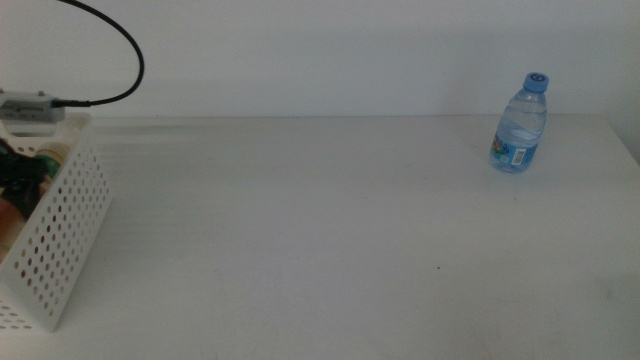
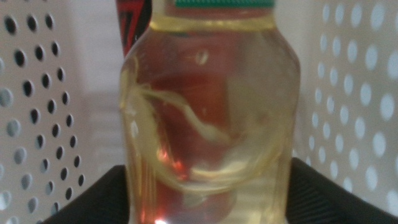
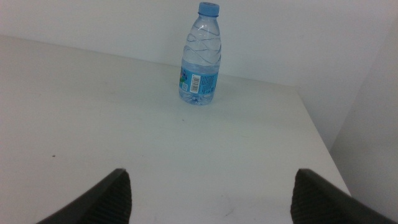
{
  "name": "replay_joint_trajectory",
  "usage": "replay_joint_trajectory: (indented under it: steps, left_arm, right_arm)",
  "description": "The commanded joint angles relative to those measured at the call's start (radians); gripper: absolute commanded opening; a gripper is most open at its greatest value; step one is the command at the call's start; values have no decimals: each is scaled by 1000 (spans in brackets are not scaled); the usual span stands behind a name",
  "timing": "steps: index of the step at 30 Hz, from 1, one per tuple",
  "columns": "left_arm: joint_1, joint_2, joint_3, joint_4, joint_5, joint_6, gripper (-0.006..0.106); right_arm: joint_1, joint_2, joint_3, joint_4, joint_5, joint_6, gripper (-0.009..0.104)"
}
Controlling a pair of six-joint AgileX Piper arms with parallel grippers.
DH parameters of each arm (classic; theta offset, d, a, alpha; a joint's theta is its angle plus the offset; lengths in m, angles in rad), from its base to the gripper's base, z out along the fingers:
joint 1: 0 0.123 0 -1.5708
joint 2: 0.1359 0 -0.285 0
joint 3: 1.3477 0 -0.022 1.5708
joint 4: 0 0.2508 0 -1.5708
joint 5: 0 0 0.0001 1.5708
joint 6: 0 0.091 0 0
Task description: Use arms to grab the bottles and put them into the dustbin to the left of the table.
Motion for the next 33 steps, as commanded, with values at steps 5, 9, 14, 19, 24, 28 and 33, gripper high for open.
replay_joint_trajectory:
  steps: [5,9,14,19,24,28,33]
  left_arm:
    - [-11,-70,-38,67,-8,-85,90]
    - [-11,-113,-38,34,-10,-89,90]
    - [-12,-206,-38,-39,-13,-84,90]
    - [-30,-335,-32,-312,-53,52,90]
    - [-110,-459,22,-486,-143,144,90]
    - [-258,-550,106,-528,-221,187,90]
    - [-500,-701,241,-510,-457,187,90]
  right_arm:
    - [-6,-27,-8,-7,-77,-12,67]
    - [-6,-27,-8,-7,-77,-12,67]
    - [-6,-27,-8,-7,-77,-12,67]
    - [-6,-27,-8,-7,-77,-12,67]
    - [-6,-27,-8,-7,-77,-12,67]
    - [-6,-27,-8,-7,-77,-12,67]
    - [-6,-27,-8,-7,-77,-12,67]
